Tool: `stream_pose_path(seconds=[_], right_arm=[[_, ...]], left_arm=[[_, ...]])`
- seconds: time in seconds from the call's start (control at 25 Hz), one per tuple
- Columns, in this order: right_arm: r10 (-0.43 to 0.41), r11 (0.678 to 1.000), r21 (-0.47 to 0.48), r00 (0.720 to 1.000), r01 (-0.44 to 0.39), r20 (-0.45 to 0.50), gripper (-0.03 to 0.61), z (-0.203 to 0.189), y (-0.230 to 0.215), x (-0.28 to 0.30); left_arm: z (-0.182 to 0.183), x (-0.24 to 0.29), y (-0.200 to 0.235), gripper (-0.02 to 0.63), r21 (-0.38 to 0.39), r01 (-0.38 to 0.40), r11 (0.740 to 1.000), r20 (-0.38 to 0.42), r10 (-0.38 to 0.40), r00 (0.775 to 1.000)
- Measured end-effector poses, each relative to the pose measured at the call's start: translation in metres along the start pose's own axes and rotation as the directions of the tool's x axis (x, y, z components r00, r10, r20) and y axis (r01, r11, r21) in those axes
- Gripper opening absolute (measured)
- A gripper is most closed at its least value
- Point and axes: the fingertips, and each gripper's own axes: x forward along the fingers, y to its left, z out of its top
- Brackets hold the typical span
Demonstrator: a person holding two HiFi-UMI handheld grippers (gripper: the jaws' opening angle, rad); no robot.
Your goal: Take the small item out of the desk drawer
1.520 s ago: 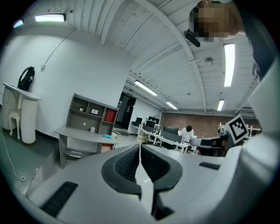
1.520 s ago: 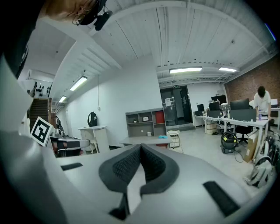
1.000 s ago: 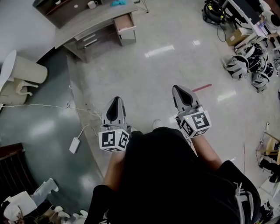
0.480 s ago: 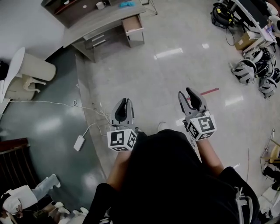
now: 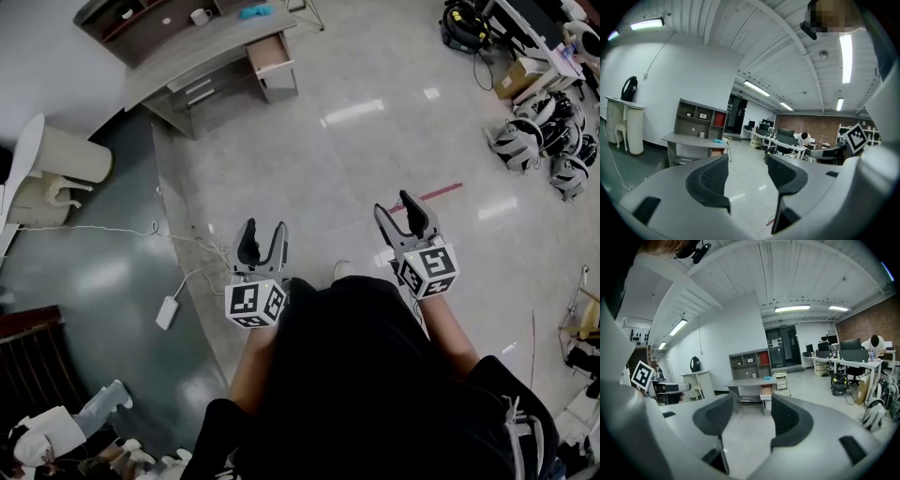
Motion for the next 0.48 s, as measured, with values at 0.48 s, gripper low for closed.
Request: stream_pose_path(seconds=[0.48], right_arm=[[0.100, 0.993, 0.063, 0.995, -0.099, -0.004, 0.249, 0.010, -0.017, 0.039]], left_arm=[[-0.002, 0.021, -0.008, 0.241, 0.023, -0.039, 0.999, -0.004, 0.039, 0.999]])
